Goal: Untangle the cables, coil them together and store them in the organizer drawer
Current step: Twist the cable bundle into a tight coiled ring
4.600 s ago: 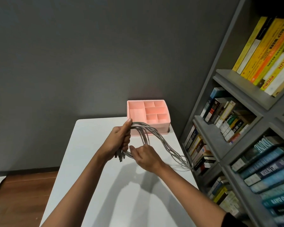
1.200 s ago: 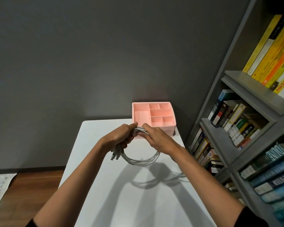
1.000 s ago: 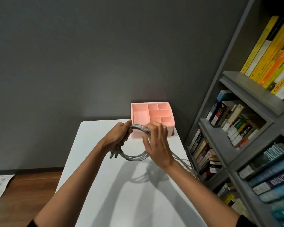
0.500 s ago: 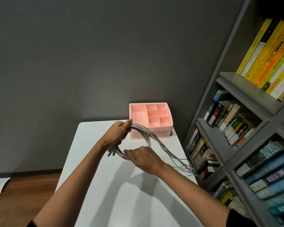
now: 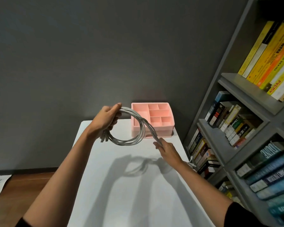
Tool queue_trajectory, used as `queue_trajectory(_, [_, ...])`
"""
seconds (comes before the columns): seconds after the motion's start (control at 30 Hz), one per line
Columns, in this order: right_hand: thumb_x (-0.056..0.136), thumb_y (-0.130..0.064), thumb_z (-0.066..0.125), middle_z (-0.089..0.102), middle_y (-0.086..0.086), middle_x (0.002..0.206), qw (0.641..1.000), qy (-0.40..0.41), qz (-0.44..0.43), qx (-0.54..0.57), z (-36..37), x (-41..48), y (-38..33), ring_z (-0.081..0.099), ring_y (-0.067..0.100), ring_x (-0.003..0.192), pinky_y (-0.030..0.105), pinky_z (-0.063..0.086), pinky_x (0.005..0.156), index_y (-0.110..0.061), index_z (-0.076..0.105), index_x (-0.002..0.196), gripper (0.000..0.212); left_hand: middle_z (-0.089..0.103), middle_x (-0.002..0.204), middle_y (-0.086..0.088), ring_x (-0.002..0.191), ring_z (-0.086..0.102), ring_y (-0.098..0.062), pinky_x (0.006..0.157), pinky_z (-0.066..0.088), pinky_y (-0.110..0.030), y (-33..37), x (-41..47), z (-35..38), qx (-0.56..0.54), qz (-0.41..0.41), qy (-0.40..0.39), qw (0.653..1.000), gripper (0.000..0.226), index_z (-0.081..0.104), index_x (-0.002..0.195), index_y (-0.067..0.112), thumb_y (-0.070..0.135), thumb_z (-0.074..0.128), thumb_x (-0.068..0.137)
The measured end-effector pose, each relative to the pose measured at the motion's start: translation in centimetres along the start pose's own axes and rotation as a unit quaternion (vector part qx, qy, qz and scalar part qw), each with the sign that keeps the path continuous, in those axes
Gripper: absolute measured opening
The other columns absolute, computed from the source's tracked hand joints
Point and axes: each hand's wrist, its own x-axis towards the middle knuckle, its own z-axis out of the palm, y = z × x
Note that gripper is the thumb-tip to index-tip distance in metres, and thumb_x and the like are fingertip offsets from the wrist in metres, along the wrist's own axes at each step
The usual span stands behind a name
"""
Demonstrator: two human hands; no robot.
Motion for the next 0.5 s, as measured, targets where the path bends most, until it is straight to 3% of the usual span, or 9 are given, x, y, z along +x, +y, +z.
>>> queue_trajectory(0.07, [0.096,-0.007,0.051,0.062,-0.014,0.078,0.998,-0.027,0.043,0.034,-0.2,-0.1,0.7,0.058,-0.012,0.067,0.015,0.04,0.063,0.0,0.057,0.092,0.01,0.022,0.048,0.011,0.04,0.016,-0.006,0.04,0.012,-0.017,0.3,-0.2,-0.3,-0.014,0.008,-0.006,1.0,0.05,0.029,0.053,0.025,0.036,0.04,0.1])
queue_trajectory(0.2, [0.091,-0.039,0.062,0.051,-0.006,0.059,0.99,-0.072,0.123,0.016,-0.8,-0.6,2.0,0.044,0.005,0.051,0.019,0.033,0.051,-0.017,0.051,0.062,0.038,0.021,0.047,0.011,0.04,0.014,-0.007,0.039,0.011,-0.017,0.8,-0.5,-1.3,-0.092,0.007,0.024,0.995,0.05,0.027,0.052,0.027,0.039,0.041,0.099])
queue_trajectory(0.4, [0.09,-0.05,0.058,0.049,-0.002,0.06,0.982,-0.079,0.172,-0.027,-0.9,-0.2,3.0,0.043,0.016,0.057,0.029,0.032,0.054,-0.026,0.047,0.057,0.043,0.022,0.044,0.012,0.038,0.014,-0.007,0.039,0.012,-0.015,1.0,-0.5,-2.8,-0.104,0.019,0.051,0.993,0.061,0.031,0.041,0.024,0.041,0.04,0.099])
queue_trajectory(0.5, [0.09,-0.051,0.057,0.047,-0.003,0.056,0.981,-0.043,0.187,0.022,-0.4,0.5,2.4,0.041,0.015,0.054,0.029,0.032,0.056,-0.023,0.05,0.058,0.043,0.024,0.045,0.01,0.039,0.015,-0.007,0.039,0.013,-0.015,0.4,-0.8,-2.4,-0.112,0.007,0.054,0.992,0.053,0.031,0.049,0.026,0.042,0.04,0.098])
